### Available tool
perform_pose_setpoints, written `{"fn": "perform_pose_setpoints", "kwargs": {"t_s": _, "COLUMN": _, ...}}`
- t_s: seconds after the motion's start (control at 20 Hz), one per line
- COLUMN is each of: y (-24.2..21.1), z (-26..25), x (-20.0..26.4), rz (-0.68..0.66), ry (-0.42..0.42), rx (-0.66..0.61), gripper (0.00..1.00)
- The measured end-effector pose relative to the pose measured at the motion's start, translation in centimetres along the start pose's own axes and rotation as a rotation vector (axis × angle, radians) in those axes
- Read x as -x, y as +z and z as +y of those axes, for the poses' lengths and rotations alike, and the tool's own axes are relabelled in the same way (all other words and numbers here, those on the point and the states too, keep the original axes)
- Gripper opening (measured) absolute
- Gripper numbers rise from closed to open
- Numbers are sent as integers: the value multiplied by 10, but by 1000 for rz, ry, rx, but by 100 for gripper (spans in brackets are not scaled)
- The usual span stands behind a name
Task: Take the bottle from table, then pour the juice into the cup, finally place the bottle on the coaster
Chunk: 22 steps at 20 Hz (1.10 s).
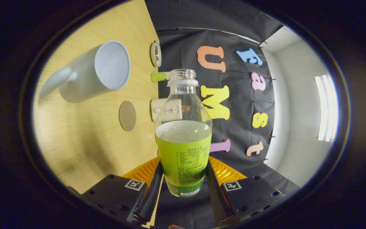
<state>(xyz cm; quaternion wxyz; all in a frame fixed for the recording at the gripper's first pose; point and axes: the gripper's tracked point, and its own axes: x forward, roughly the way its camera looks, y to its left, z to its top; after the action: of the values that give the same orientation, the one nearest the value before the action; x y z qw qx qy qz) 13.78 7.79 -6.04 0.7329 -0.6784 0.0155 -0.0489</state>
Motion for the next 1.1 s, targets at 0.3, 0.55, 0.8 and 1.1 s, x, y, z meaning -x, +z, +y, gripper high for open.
{"fn": "perform_pose_setpoints", "kwargs": {"t_s": 0.3, "y": 7, "z": -6, "x": -1, "rz": -30, "ry": -21, "rx": 54, "gripper": 75}}
{"fn": "perform_pose_setpoints", "kwargs": {"t_s": 0.55, "y": 12, "z": -12, "x": -3, "rz": -54, "ry": -35, "rx": 127, "gripper": 75}}
{"fn": "perform_pose_setpoints", "kwargs": {"t_s": 0.8, "y": 15, "z": -18, "x": -4, "rz": -61, "ry": -48, "rx": 170, "gripper": 75}}
{"fn": "perform_pose_setpoints", "kwargs": {"t_s": 1.1, "y": 17, "z": -26, "x": -3, "rz": -68, "ry": -61, "rx": 203, "gripper": 75}}
